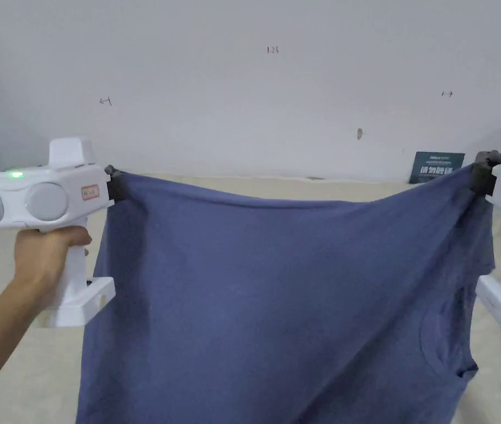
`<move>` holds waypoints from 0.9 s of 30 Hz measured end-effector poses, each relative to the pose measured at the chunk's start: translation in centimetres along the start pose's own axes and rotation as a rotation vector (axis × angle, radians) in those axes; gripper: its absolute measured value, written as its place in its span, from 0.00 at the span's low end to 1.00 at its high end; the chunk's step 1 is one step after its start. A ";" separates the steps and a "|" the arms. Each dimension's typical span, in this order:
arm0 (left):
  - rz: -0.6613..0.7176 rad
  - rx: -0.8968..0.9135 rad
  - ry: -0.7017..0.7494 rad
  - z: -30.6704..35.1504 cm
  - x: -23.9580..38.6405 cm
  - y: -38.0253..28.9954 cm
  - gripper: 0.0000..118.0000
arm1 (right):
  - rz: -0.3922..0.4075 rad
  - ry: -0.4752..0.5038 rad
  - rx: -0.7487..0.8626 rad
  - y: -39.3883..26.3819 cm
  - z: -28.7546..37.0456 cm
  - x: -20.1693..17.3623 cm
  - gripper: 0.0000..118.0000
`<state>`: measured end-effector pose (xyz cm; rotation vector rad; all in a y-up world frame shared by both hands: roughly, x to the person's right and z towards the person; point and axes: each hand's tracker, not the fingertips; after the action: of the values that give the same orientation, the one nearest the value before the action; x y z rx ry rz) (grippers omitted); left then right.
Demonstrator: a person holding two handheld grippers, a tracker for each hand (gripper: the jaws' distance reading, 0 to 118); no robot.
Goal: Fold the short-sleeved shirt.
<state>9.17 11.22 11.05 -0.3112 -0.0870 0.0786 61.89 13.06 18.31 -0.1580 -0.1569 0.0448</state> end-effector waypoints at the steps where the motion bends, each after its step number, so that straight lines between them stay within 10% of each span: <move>1: 0.002 0.031 0.005 0.2 0.1 1.8 0.02 | 0.006 0.003 0.032 1.9 0.1 -0.1 0.04; 14: 0.010 0.263 0.083 -0.8 1.1 14.9 0.02 | -0.041 -0.002 0.273 15.2 -0.9 -0.7 0.04; 27: -0.004 0.032 0.092 -9.2 -0.6 0.3 0.02 | -0.031 0.056 0.074 1.8 -6.8 -0.6 0.04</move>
<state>9.49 8.65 2.22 -0.2818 0.0048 0.0613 62.35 13.75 11.36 -0.0829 -0.1022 0.0149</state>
